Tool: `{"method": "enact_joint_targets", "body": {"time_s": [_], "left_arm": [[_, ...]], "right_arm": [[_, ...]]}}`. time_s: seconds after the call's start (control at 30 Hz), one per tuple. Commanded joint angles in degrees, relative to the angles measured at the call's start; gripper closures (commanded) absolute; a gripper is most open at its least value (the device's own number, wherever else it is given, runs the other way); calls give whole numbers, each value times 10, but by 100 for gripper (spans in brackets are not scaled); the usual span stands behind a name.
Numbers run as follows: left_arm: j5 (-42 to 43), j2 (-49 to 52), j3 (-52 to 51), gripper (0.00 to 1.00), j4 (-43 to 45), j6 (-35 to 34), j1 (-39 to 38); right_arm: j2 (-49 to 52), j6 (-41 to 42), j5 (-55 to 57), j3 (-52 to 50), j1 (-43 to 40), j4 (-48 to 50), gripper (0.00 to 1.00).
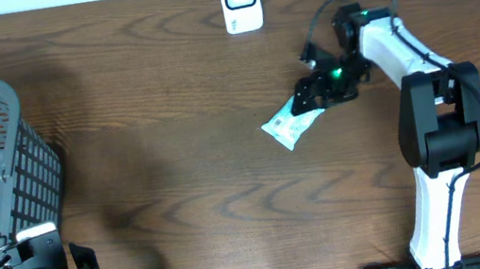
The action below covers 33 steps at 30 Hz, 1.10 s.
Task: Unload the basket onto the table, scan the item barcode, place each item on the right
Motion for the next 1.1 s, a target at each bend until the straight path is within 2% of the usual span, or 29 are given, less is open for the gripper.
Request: {"method": "enact_joint_targets", "body": {"time_s": [0.0,0.03,0.07,0.13,0.2,0.43,0.53,0.67,0.83,0.87,0.9,0.93,0.97,1.07], "left_arm": [[-9,-2,3,17,0,7,0],[-9,-2,3,16,0,7,0],[-9,-2,3,17,0,7,0],[-9,-2,3,17,0,7,0],[-9,-2,3,17,0,7,0],[-9,-2,3,17,0,7,0],[-9,-2,3,17,0,7,0],[-9,-2,3,17,0,7,0],[-9,-2,3,17,0,7,0],[-9,-2,3,17,0,7,0],[-9,-2,3,17,0,7,0],[-9,-2,3,17,0,7,0],[-9,-2,3,17,0,7,0],[-9,-2,3,17,0,7,0]], "right_arm": [[46,44,11,-105,34,101,2],[46,53,11,-119,37,122,10],[46,57,8,-132,40,139,28],[46,57,7,-140,41,143,70],[46,57,6,-141,41,133,99],[29,-15,-158,-113,35,71,99],[-8,-29,-222,-83,20,24,99],[-74,-29,-320,-77,-6,13,99],[-103,-29,-277,-77,-14,15,99],[-102,-29,-247,-78,-12,16,98],[-102,-29,-226,-78,-12,15,93],[-102,-29,-206,-78,-12,13,30],[-102,-26,-175,-78,-12,13,1],[-102,57,-80,-83,-12,8,1]]}}
